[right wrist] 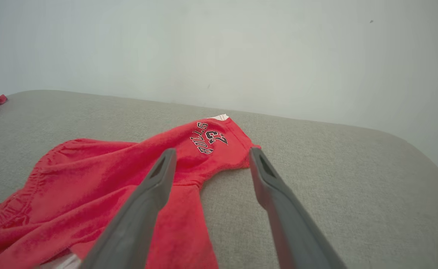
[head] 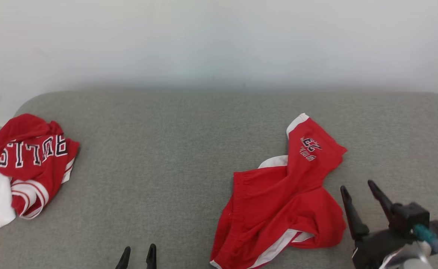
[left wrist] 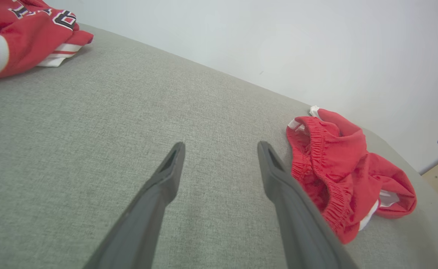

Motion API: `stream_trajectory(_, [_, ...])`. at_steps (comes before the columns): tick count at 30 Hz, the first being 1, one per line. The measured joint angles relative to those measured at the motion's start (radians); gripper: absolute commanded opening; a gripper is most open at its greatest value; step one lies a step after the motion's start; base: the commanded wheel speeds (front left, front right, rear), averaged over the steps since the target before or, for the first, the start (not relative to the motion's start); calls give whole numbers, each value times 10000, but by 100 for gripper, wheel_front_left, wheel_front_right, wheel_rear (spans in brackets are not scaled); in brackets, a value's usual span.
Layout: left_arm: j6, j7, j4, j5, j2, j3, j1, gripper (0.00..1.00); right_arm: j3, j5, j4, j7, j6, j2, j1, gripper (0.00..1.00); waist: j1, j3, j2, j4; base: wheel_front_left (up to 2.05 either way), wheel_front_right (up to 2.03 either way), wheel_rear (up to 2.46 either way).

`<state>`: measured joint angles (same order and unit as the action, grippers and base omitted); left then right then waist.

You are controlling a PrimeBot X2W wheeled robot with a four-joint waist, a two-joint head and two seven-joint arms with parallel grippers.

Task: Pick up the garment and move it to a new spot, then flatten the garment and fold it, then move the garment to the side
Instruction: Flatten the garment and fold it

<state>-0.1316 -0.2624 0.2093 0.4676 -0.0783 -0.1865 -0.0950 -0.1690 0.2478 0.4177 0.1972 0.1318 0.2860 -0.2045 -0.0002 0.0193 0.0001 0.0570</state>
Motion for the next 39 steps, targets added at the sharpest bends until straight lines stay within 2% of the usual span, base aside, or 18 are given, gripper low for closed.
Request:
stream_trajectory(4, [0, 0, 136, -12, 21, 48, -49, 100, 391, -249, -566, 182, 0, -548, 1088, 100, 0, -267, 0, -397, 0, 0, 0])
stream_trajectory(12, [0, 0, 378, -10, 56, -136, -141, 100, 792, -479, -859, -36, 0, -1275, 2195, 100, 0, -574, -1, -658, 0, 0, 0])
stream_trajectory(19, [0, 0, 546, 6, 56, -405, -170, 100, 909, -577, -1137, -203, 0, -1517, 2450, 100, 1, -615, -1, -741, 0, 0, 0])
stream_trajectory(30, [0, 0, 558, 10, 54, -489, -81, 100, 982, -556, -1151, -600, 0, -1486, 2448, 100, 2, -566, -1, -811, 0, 0, 0])
stream_trajectory(39, [0, 0, 445, -4, 31, -468, -60, 100, 1005, -77, -556, -1666, 0, -1597, 2134, 100, 2, -519, 0, -698, 0, 0, 0])
